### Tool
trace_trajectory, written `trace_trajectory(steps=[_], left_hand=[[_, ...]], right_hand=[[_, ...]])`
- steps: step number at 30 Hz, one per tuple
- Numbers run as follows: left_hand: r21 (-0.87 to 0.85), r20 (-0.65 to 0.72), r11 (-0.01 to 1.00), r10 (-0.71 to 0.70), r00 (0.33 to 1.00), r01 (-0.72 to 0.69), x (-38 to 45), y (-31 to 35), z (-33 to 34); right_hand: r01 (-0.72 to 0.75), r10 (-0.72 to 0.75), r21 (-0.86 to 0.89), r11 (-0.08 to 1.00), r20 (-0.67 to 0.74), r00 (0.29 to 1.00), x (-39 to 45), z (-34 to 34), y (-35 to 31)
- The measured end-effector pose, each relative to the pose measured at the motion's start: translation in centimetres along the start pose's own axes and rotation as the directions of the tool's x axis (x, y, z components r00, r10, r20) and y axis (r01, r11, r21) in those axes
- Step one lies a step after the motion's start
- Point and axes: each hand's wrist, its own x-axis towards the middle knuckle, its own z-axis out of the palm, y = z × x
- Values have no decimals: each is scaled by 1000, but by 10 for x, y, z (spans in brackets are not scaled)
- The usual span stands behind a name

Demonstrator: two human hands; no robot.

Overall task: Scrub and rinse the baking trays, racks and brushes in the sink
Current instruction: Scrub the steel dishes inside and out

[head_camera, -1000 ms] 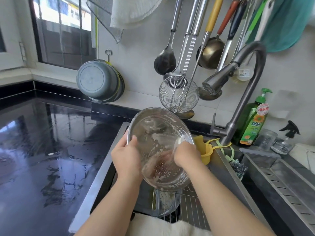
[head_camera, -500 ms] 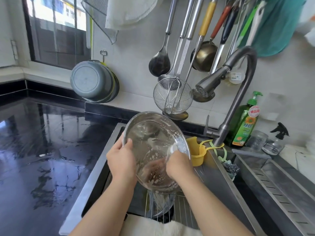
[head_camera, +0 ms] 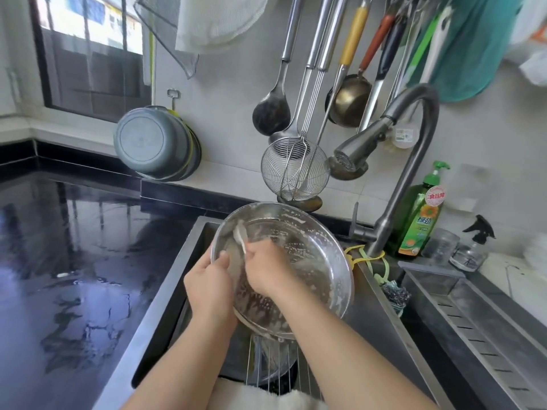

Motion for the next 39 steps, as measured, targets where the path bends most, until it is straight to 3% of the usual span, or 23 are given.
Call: trace_trajectory(steps=[3, 6, 10, 13, 18, 20, 23, 29, 34, 37, 39], left_hand=[[9, 3, 1000, 24, 1000, -24, -3, 2, 1], [33, -11, 998, 58, 998, -57, 0, 4, 1], [15, 31, 999, 41, 999, -41, -3, 6, 5], [35, 33, 998, 54, 998, -55, 0, 2, 0], [50, 8, 997, 61, 998, -61, 7, 3, -3], [38, -33, 999, 25, 999, -24, 8, 1, -3], [48, -52, 998, 40, 998, -37, 10, 2, -7], [62, 27, 995, 73, 997, -74, 7, 0, -4], [69, 12, 997, 34, 999, -35, 10, -3, -5], [62, 52, 997, 36, 998, -39, 8, -1, -3], [70, 27, 996, 54, 998, -55, 11, 2, -4]], right_hand=[[-130, 121, -77, 989, -115, 986, 12, -16, 14], [-235, 216, -232, 944, -104, 971, 13, -33, 35], [-128, 88, -254, 959, -161, 983, 13, -18, 26], [5, -33, -279, 960, -96, 995, 12, -9, 23], [-243, 198, -272, 931, -181, 963, 1, -25, 67], [-193, 146, -269, 944, -184, 972, -7, -18, 61], [-70, 59, -235, 970, -55, 997, -1, -8, 54], [-228, 178, -274, 934, -195, 964, 8, -27, 78], [58, -59, -57, 997, -23, 998, 3, -10, 52], [2, -43, -308, 951, -125, 991, 15, -36, 69], [-50, -2, -434, 899, -119, 993, 11, -50, 84]])
